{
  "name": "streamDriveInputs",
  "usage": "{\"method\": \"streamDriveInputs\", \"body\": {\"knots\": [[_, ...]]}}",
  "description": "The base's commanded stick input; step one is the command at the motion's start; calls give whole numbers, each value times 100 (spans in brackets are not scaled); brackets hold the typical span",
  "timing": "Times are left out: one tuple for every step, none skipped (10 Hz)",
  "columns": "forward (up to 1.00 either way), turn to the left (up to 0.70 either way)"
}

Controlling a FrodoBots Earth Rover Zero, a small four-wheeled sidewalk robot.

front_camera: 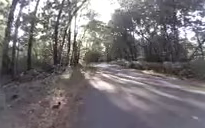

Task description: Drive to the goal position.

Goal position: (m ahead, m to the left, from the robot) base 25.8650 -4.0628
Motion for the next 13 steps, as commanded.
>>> {"method": "streamDriveInputs", "body": {"knots": [[70, -1], [70, -1], [70, -1], [70, -1], [70, -1], [70, -1], [70, -1], [70, -1], [70, -1], [70, -1], [70, -1], [70, -1], [70, -1]]}}
